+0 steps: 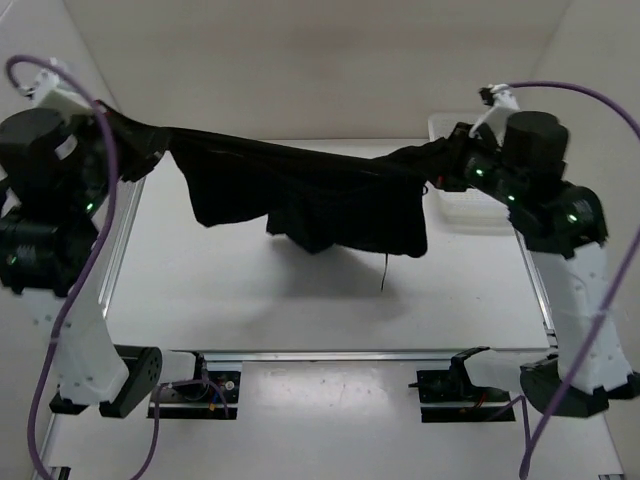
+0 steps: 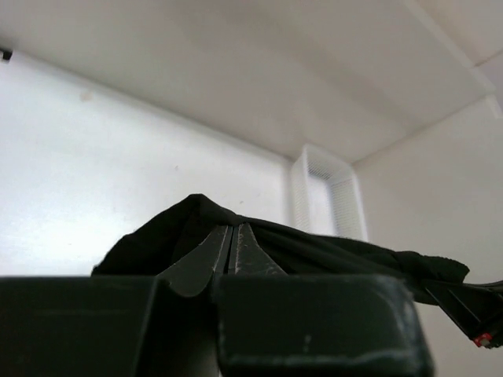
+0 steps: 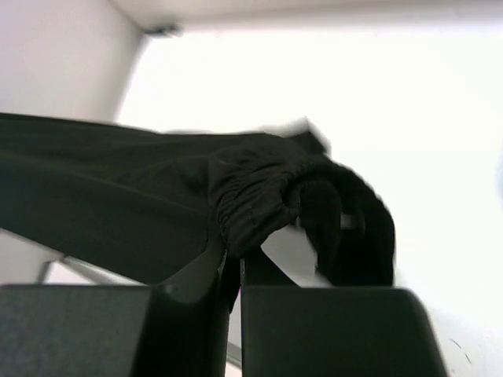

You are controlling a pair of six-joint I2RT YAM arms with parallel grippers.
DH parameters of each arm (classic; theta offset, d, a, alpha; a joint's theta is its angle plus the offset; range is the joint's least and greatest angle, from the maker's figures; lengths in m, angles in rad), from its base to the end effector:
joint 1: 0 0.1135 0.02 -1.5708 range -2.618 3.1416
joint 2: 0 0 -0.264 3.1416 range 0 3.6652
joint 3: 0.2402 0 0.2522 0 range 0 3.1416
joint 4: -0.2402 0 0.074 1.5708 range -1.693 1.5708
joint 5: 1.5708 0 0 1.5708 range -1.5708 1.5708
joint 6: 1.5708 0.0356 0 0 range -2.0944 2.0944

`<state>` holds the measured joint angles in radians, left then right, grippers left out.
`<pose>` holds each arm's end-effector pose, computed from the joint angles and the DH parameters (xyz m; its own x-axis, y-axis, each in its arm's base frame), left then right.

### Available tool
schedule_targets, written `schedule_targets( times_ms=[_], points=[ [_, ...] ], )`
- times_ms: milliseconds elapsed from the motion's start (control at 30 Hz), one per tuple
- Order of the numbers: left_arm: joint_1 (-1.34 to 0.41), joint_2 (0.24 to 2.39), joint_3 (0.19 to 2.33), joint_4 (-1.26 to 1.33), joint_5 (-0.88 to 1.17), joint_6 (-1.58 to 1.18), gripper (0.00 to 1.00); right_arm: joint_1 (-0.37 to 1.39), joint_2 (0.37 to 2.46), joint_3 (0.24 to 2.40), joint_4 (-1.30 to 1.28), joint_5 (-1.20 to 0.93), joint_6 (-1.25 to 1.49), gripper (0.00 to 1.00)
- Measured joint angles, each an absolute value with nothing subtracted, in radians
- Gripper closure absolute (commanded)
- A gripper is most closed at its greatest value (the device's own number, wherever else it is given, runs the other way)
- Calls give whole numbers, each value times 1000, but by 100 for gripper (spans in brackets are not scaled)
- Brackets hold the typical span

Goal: Fold and stack the shorts
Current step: Flatten the shorts out

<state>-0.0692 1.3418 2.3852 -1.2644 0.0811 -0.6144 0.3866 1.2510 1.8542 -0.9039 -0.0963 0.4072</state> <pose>0.1378 -0.0124 0.5885 -0.2639 -0.5577 -0.7870 -0.0053 0.8168 -0.5770 0.1925 0.0821 0.5201 -0.4342 0.2489 -0.8658 -0.3141 0.8590 0.4044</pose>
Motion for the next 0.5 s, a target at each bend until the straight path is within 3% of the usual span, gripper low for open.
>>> schedule_targets(
  times_ms=[300, 500],
  points=[
    [-69, 1210, 2617, -1345, 110, -628, 90, 391, 1112, 2056, -983, -189, 409, 100],
    [-69, 1251, 2520, -1335, 143, -617, 90, 391, 1134, 1988, -999, -130, 373, 100]
  ],
)
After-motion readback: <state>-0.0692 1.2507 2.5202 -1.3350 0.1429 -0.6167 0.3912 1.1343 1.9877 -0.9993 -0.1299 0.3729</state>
